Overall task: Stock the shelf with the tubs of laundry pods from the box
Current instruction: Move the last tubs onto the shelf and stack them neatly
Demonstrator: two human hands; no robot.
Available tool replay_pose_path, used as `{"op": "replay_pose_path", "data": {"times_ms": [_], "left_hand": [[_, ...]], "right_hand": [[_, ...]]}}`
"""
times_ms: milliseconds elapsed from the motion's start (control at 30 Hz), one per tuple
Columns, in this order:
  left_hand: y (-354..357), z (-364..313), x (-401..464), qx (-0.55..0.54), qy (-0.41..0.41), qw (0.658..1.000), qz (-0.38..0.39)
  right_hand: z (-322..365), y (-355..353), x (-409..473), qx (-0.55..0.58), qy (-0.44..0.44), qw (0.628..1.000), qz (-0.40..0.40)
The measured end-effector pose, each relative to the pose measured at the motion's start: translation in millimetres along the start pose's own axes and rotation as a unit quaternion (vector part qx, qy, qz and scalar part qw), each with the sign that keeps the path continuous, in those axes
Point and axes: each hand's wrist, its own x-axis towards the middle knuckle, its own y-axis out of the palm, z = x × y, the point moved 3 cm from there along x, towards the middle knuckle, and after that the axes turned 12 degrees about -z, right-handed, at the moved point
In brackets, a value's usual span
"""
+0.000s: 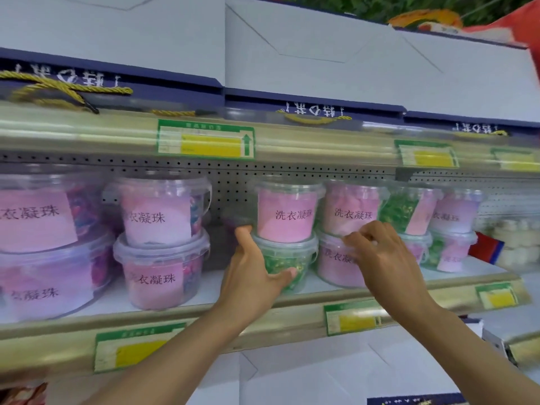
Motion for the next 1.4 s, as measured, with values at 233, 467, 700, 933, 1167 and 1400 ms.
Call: {"op": "replay_pose_path", "data": {"times_ms": [233,467,700,933,1167,1400], "left_hand": [[14.5,-15.9,-7.8,0.004,-0.013,1.000,-0.003],[-4.7,1.1,-9.1,0.029,-0.071,0.996,0.043],[-30.8,13.4,-12.5,0.161,-0.015,0.985,0.057],[-16.1,13.0,25.2,0.141,-0.031,0.989,0.043],[2.0,30.2,61.6,0.110,-0.061,0.992,-0.007],[8.1,38.2,82.1,0.101,-0.025,0.988,-0.113]], "right_hand": [[-20.1,-3.2,0.1,0.025,-0.017,1.000,0.006],[9.2,-10.6,2.4,0.117,-0.009,0.993,-0.034],[58.7,-12.9,14.2,0.187,-0.063,0.976,-0.091],[72.4,-2.3,18.7,0.099,-0.092,0.990,-0.047],[60.2,0.2,17.2,0.144,-0.097,0.984,-0.040],[59.0,0.6,17.1,0.173,-0.087,0.980,-0.045]]}}
